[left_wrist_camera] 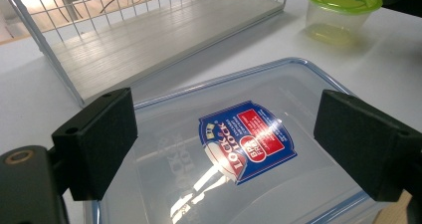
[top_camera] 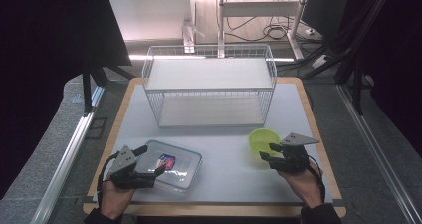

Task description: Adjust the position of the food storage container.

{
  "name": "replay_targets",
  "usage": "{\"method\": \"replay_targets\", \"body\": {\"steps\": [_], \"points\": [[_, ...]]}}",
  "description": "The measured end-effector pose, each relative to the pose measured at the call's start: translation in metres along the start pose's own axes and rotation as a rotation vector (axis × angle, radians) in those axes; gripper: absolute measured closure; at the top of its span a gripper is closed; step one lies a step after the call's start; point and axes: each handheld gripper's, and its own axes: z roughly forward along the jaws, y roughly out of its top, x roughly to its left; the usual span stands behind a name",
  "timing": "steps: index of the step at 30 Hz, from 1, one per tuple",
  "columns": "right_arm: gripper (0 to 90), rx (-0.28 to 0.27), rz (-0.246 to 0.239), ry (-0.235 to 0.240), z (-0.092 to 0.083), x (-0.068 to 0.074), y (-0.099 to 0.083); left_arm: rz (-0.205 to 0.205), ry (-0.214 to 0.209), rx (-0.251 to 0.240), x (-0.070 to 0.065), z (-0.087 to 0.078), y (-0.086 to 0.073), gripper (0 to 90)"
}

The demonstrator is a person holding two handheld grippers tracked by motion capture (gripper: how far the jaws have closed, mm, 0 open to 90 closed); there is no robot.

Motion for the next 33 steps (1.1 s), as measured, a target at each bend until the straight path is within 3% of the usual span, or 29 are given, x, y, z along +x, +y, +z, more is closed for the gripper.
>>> {"method": "replay_targets", "body": {"steps": [5,12,20,27,30,33], "points": [[63.4,0.005,-0.025,0.014,0.006,0.002,0.006,0.007,0.005,-0.006,-0.001,0.0,0.0,9.9],[89.9,0.021,-0.058,0.043,0.021,0.006,0.019,0.014,-0.001,0.005,-0.002,0.003,-0.001,9.9],[90.0,0.01,-0.021,0.03,0.04,0.008,0.035,0.037,0.009,0.013,-0.004,0.004,-0.002,10.1],[90.0,0.076,-0.107,0.048,0.061,0.023,0.041,0.064,0.001,0.012,-0.006,0.004,-0.001,10.1],[90.0,0.102,-0.121,0.032,0.064,0.024,0.039,0.065,0.001,0.016,-0.006,0.005,-0.002,10.1],[90.0,0.101,-0.094,0.035,0.063,0.019,0.038,0.067,0.001,0.016,-0.006,0.004,-0.002,10.3]]}}
